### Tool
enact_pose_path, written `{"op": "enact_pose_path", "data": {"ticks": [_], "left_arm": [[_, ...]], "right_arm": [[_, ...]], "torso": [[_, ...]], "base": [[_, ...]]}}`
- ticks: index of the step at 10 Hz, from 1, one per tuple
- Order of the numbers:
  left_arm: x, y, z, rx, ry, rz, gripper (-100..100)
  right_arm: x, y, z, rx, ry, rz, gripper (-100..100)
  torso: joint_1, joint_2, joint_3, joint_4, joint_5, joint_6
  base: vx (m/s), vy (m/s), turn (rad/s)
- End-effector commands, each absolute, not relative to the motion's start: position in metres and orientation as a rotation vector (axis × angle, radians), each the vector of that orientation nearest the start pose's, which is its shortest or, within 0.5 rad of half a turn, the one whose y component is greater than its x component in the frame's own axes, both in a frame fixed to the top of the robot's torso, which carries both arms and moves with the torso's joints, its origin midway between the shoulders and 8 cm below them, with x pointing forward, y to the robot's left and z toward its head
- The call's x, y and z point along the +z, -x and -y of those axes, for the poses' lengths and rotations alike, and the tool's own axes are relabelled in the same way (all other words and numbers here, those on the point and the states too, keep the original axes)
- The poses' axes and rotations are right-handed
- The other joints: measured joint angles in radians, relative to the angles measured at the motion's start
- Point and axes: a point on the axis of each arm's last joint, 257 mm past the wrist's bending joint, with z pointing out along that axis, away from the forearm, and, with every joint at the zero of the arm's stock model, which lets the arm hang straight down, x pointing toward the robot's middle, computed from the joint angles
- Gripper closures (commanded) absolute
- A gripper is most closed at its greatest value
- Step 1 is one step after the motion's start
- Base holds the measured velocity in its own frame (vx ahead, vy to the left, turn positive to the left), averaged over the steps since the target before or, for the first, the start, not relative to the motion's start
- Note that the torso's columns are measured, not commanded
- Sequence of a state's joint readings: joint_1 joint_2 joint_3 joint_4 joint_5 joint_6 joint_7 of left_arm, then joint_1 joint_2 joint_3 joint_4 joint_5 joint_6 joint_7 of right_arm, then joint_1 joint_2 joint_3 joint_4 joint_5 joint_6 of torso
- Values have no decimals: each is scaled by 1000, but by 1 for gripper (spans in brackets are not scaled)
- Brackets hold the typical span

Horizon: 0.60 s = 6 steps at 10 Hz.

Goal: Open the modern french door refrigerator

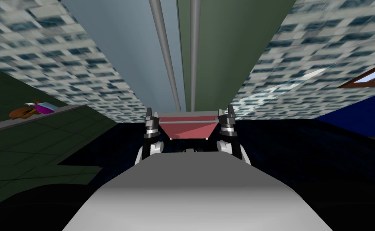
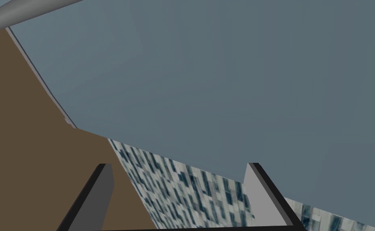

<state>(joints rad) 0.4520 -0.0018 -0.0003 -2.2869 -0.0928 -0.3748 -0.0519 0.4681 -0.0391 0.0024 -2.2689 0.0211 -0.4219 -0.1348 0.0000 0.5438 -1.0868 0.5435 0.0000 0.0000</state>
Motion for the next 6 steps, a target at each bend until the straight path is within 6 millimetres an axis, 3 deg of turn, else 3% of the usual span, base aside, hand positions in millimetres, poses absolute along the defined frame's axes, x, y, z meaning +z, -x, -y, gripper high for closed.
{"op": "enact_pose_path", "data": {"ticks": [1,2,3,6], "left_arm": [[19,-368,-269,-1190,642,-724,0],[15,-369,-266,-1186,619,-752,-100],[11,-371,-264,-1184,603,-771,-100],[-4,-376,-261,-1172,565,-822,-100]], "right_arm": [[15,-362,272,1411,-723,-661,0],[15,-362,272,1411,-723,-661,0],[14,-362,272,1411,-723,-661,0],[14,-362,272,1411,-723,-661,0]], "torso": [[0,74,-148,74,0,0],[0,148,-295,148,0,0],[0,181,-364,181,0,0],[0,193,-389,194,0,0]], "base": [[0,0,0],[11,-3,-3],[13,-6,-4],[23,-13,-5]]}}
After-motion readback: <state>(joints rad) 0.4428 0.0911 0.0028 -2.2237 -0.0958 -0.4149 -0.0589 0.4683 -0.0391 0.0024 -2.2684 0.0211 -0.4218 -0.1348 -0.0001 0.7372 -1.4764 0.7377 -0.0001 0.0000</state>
